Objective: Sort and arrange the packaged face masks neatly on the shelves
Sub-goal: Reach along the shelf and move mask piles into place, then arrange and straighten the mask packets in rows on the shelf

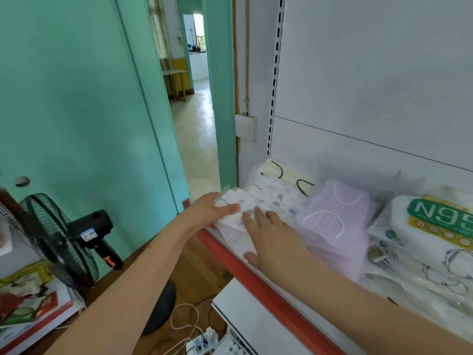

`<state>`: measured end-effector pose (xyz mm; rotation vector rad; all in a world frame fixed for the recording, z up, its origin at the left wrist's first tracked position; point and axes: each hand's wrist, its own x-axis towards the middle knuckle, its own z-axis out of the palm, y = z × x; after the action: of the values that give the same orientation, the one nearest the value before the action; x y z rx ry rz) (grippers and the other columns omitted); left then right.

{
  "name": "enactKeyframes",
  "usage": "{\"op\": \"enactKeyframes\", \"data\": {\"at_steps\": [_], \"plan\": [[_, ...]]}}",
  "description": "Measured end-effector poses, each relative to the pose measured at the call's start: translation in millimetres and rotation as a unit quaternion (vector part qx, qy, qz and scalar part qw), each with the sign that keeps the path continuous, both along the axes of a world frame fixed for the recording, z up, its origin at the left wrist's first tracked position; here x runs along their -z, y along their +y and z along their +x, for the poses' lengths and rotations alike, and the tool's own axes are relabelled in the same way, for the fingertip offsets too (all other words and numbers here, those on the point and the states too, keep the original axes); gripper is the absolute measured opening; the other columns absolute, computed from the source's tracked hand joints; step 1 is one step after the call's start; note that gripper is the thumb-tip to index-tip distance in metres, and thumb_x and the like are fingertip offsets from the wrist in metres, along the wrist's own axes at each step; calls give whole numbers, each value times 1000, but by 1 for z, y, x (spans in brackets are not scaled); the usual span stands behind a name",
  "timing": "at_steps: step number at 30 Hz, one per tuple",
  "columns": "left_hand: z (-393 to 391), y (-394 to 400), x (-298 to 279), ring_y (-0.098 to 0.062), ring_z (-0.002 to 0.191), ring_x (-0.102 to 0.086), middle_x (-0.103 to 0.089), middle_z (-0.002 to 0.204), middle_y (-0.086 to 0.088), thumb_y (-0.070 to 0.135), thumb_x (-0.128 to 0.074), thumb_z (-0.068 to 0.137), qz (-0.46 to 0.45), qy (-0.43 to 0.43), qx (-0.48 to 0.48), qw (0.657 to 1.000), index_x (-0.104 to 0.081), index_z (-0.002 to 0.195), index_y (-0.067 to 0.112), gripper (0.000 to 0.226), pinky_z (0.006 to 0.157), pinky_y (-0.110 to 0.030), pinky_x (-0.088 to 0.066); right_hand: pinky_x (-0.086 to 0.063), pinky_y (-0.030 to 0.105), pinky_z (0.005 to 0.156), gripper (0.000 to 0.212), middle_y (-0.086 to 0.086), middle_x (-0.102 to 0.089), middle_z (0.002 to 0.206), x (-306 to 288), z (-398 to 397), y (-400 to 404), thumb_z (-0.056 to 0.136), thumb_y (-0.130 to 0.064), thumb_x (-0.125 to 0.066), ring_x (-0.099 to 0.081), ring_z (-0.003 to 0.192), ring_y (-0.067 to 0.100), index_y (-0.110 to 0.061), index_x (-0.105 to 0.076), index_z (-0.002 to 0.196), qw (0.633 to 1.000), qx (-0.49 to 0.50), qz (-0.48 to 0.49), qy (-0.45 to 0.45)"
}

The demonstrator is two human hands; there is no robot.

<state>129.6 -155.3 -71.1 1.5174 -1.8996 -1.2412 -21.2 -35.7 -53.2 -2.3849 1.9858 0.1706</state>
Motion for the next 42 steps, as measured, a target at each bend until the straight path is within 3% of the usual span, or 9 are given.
{"op": "enactKeyframes", "data": {"at_steps": [4, 8, 14, 17, 21, 28, 35, 38, 42], "plan": [[-2, 8, 3, -22, 136, -48, -46, 155, -1, 59, -57, 94, -92, -96, -11, 991, -38, 150, 21, 71, 99, -28, -37, -26, 43, 118, 82, 16, -4, 166, 11, 0, -4, 101, -46, -48, -16, 150, 36, -15, 1, 158, 999, 8, -27, 31], [11, 12, 5, -23, 139, -46, -43, 157, 1, 58, -55, 95, -113, -93, -6, 989, -35, 152, 29, 67, 108, -35, -39, -33, 44, 110, 80, 19, -17, 161, 12, 8, 5, 100, -54, -42, -29, 141, 37, -12, -4, 157, 998, 5, -52, 46], [11, 14, -5, -24, 139, -47, -44, 157, 0, 62, -45, 98, -106, -135, 15, 985, -39, 152, 28, 65, 112, -40, -38, -27, 43, 113, 69, 9, -40, 152, -12, -5, 11, 99, -62, -31, -37, 138, 30, -15, -37, 149, 988, -3, -152, -35], [-7, 26, -22, -29, 138, -46, -48, 152, -9, 52, -48, 101, -281, -149, -58, 946, -41, 152, 18, 62, 112, -43, -38, -33, 38, 113, 60, 6, -51, 147, -37, -27, 19, 99, -55, -38, -45, 136, 25, -14, -55, 139, 956, -24, -240, -167], [-86, 76, -53, -23, 126, -51, -57, 137, -6, 30, -55, 100, -436, 1, -58, 898, -52, 141, 14, 44, 108, -36, -41, -29, 39, 119, 63, 5, -46, 152, -71, -93, 44, 98, -56, -35, -39, 142, 23, -14, -52, 142, 918, 52, -338, -203], [-280, 254, -46, -17, 126, -51, -56, 136, 0, 26, -56, 95, -377, 162, 255, 876, -54, 139, 17, 46, 107, -31, -42, -39, 33, 108, 51, 2, -52, 146, -101, -281, 214, 102, -48, -45, -48, 134, 21, -16, -50, 142, 788, 361, -451, -212], [-403, 464, -11, -14, 132, -48, -47, 146, 5, 30, -56, 98, -293, 127, 560, 764, -44, 149, 23, 53, 110, -30, -39, -45, 31, 94, 48, 11, -66, 125, -81, -399, 485, 102, -44, -47, -63, 111, 27, -10, -55, 135, 610, 603, -493, -146], [-444, 530, 6, -21, 131, -48, -48, 144, -2, 32, -59, 96, -259, 77, 603, 750, -46, 147, 20, 54, 109, -35, -40, -43, 35, 97, 46, 16, -66, 124, -58, -440, 581, 102, -39, -50, -60, 114, 33, -7, -56, 133, 566, 670, -461, -135], [-511, 582, 20, -28, 130, -46, -48, 142, -4, 48, -56, 94, -281, -53, 525, 802, -40, 148, 23, 61, 103, -41, -43, -41, 32, 91, 40, 14, -65, 123, -11, -505, 662, 95, -31, -61, -61, 113, 32, -6, -61, 127, 558, 718, -390, -143]]}}
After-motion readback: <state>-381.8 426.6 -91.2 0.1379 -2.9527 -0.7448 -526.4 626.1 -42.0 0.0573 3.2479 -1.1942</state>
